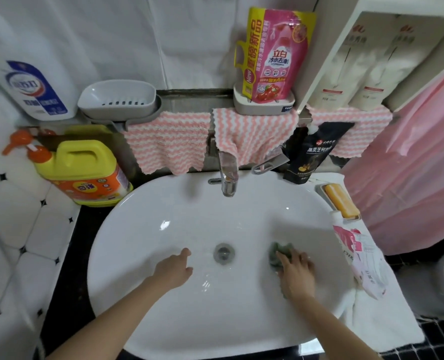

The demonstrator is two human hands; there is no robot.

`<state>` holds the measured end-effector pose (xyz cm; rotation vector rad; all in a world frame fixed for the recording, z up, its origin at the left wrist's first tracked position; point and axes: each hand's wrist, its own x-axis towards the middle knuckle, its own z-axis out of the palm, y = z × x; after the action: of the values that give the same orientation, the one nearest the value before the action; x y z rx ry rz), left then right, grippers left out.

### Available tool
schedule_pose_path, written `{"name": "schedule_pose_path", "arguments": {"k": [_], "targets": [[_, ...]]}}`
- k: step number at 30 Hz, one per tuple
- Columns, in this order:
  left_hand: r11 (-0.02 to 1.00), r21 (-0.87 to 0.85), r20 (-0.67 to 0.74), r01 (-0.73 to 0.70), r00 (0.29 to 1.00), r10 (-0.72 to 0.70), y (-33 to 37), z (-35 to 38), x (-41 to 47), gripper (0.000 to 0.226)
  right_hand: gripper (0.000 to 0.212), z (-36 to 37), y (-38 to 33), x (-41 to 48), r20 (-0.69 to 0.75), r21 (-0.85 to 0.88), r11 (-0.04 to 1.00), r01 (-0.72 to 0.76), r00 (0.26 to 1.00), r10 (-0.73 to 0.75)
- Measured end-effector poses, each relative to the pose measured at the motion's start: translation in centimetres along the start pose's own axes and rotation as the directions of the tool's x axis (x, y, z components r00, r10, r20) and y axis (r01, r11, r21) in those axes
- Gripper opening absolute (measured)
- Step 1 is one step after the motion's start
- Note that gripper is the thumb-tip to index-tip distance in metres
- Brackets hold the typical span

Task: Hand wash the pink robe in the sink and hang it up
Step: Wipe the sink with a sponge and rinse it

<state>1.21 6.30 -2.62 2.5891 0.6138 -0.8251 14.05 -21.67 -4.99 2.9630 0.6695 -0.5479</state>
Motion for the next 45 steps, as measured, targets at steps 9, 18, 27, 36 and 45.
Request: {"name": "schedule_pose_path", "arguments": {"k": [9, 18, 27, 36, 45], "targets": [[0.991, -0.118, 0.004, 0.062, 0.998, -0.062, -2.2, 0.8, -2.6, 0.038, 0.079, -1.5, -3.3, 3.2, 0.270, 0.147, 0.989, -0.024, 0.963, -0.017], [0.995, -0.002, 0.223, -0.103, 0.969, 0.101, 3.8, 1.8, 0.3, 0.056, 0.083, -0.1, -2.1, 1.8, 0.226, 0.087, 0.990, 0.109, 0.966, -0.126], [0.981, 0.165, 0.241, -0.097, 0.969, 0.056, 5.4, 1.7, 2.1, 0.068, 0.088, 0.5, -0.5, 0.6, 0.229, 0.155, 0.981, 0.117, 0.962, -0.151], [0.982, 0.178, 0.251, -0.071, 0.968, 0.025, 5.8, 1.6, 2.7, 0.071, 0.064, 0.9, -0.4, 1.9, -0.026, -0.082, 0.980, 0.182, 0.983, -0.184], [0.986, 0.148, 0.240, -0.080, 0.970, 0.043, 5.5, 1.8, 3.0, 0.070, 0.021, 1.6, -2.1, 3.3, 0.065, 0.008, 0.928, 0.372, 0.926, -0.371]]}}
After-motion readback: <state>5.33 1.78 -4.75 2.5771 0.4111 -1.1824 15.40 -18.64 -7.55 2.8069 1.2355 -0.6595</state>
